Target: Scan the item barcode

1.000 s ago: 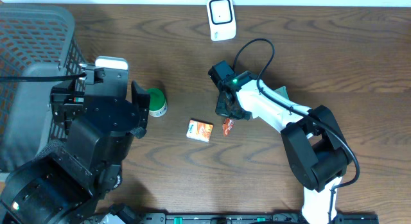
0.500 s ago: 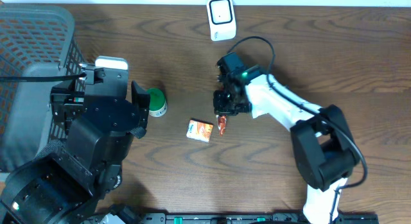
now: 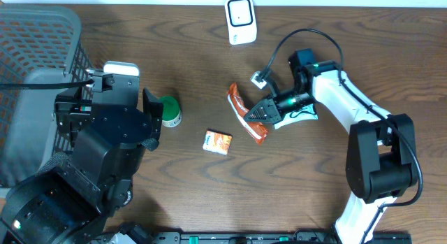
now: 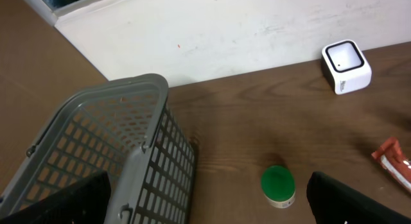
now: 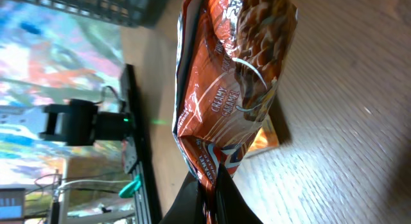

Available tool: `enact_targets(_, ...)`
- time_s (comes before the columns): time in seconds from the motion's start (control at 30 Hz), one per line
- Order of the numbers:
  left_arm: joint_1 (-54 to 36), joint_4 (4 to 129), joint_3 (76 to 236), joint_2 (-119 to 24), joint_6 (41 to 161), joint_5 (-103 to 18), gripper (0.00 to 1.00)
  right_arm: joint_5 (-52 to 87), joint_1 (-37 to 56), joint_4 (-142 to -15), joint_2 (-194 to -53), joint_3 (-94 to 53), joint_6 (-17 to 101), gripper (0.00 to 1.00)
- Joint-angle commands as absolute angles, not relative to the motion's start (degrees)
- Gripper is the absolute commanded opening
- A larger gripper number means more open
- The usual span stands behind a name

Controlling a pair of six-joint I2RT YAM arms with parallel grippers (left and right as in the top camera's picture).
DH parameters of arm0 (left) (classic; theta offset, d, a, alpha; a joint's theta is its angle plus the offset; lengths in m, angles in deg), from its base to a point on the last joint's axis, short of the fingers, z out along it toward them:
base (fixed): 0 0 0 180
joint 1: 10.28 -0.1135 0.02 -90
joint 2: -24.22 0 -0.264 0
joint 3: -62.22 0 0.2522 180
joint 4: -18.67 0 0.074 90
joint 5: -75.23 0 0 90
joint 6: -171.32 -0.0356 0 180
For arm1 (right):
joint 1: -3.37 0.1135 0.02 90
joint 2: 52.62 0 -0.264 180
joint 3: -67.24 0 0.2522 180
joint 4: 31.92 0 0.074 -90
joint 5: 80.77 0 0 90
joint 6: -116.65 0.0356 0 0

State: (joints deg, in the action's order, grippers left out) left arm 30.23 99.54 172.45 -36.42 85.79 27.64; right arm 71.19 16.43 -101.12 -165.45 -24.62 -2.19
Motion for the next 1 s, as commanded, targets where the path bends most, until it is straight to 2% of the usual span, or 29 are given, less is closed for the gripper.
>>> enact_targets(0.0,30.0,99.7,172.8,-36.4,85.5,28.8,0.98,80.5,14.5,-100.3,-164.4,-22.9,-7.8,0.01)
enact_targets(0.43,30.0,99.7,172.8,-36.4,85.5,28.8,0.98,85.9,12.3,-99.9,-164.4,-22.1,-8.4,0.01)
enact_targets(0.97,30.0,99.7,172.8,-36.4,85.5,28.8,0.98,85.8,11.8,-101.2,-164.4,-22.1,-6.6,0.01)
